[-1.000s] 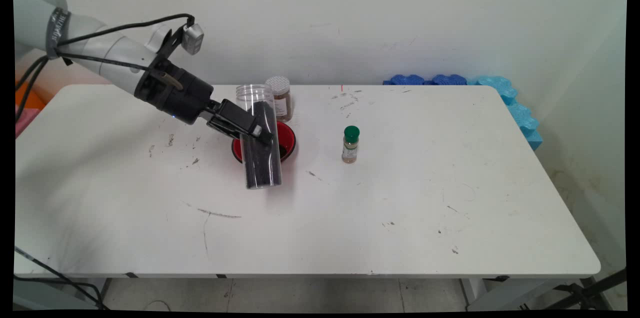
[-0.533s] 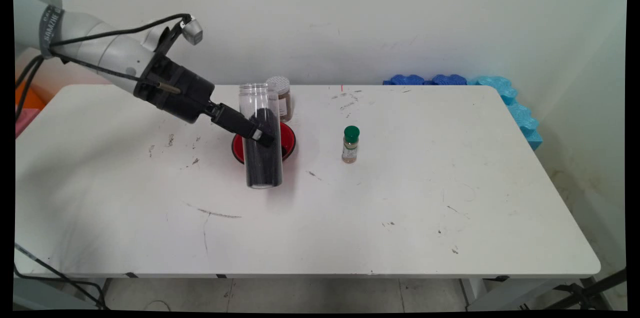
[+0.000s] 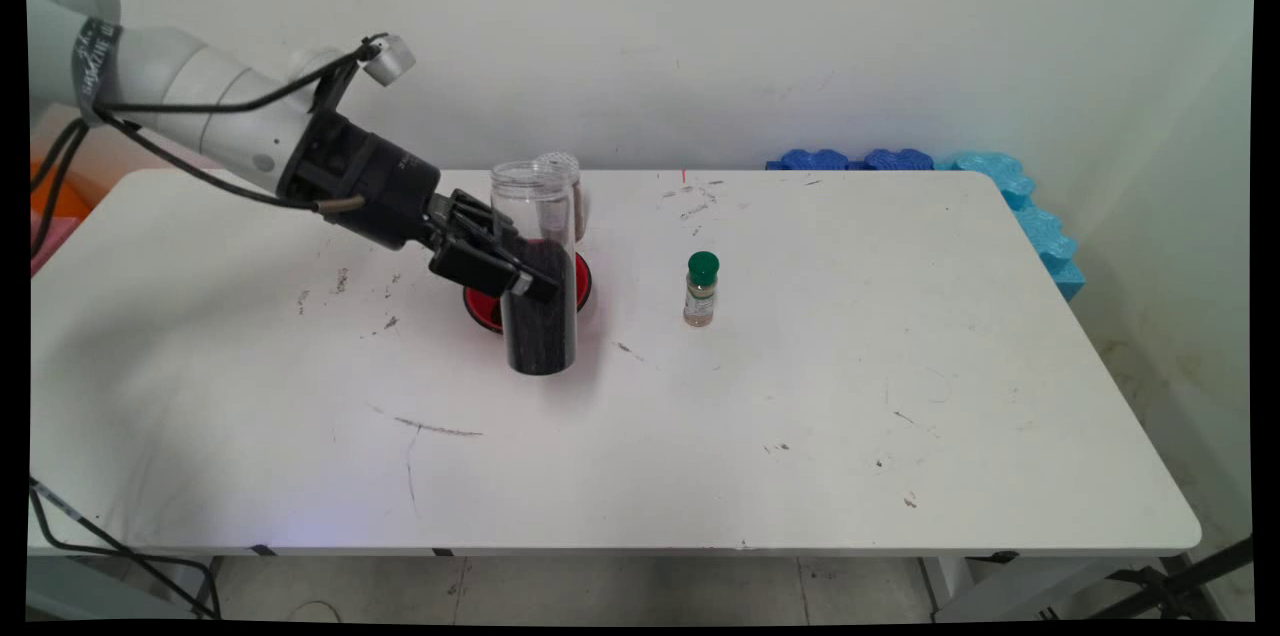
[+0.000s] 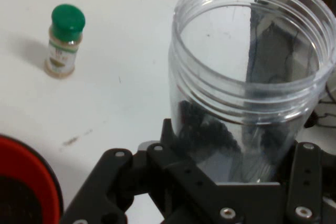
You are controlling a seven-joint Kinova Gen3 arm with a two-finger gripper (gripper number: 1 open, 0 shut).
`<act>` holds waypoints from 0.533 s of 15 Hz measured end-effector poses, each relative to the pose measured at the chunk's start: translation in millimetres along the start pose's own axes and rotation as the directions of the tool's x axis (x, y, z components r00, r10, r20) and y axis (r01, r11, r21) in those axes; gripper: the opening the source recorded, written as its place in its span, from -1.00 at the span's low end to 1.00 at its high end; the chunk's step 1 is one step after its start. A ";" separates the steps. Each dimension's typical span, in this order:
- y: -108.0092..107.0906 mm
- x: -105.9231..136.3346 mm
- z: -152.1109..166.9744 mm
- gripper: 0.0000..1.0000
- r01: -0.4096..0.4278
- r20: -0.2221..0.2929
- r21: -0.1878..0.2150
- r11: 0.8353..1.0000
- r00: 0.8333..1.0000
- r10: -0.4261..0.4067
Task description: Pour the black seasoning powder in the red bowl
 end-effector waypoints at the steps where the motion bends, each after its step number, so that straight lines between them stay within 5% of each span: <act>1: 2.1 0.7 2.2 -1.00 -0.042 -0.003 0.007 0.999 0.999 0.043; 8: 5.4 1.2 15.9 -1.00 -0.194 -0.017 0.089 0.977 0.980 0.197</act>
